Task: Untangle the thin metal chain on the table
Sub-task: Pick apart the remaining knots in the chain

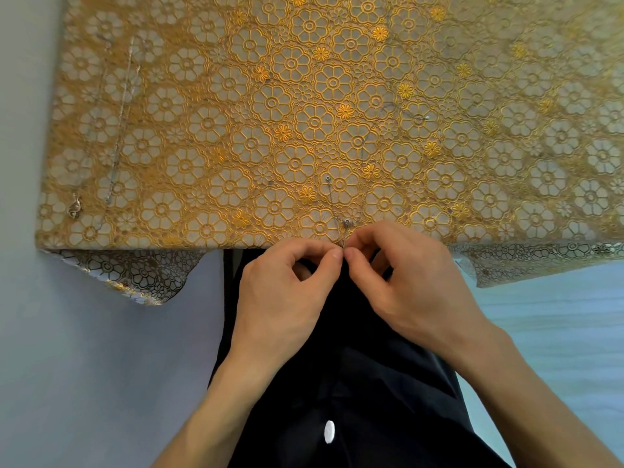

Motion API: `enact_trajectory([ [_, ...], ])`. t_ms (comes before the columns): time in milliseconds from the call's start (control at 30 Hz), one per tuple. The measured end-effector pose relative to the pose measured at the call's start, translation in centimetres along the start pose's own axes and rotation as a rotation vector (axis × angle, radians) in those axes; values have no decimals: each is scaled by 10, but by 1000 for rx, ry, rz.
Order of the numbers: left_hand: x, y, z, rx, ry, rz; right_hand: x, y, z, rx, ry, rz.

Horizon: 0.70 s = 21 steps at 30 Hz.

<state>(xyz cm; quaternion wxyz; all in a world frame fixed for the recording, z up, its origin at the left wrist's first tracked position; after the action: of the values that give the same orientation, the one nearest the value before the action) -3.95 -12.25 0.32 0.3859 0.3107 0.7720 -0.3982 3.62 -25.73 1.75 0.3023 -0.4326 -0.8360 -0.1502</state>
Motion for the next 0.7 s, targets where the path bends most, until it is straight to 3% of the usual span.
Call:
enact_trajectory([
  [133, -5, 0, -1, -35, 93, 75, 3, -1, 4, 9, -127, -61],
  [400, -13, 2, -4, -75, 155, 178, -8, 2, 5, 59, 156, 77],
  [700, -24, 0, -2, -46, 186, 304, -10, 2, 3, 50, 234, 123],
])
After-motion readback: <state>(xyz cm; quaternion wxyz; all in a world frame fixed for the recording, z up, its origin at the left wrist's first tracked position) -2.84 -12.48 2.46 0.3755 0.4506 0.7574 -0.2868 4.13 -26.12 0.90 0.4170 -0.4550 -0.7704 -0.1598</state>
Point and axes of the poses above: each hand's wrist, its own y-axis towards the middle knuckle, its own z-axis out of the palm, x = y × z, the point moved 6 cm from there along y, towards the middle knuckle, and after that the axes turned 5 degrees about -y, right-handed, at the moved point
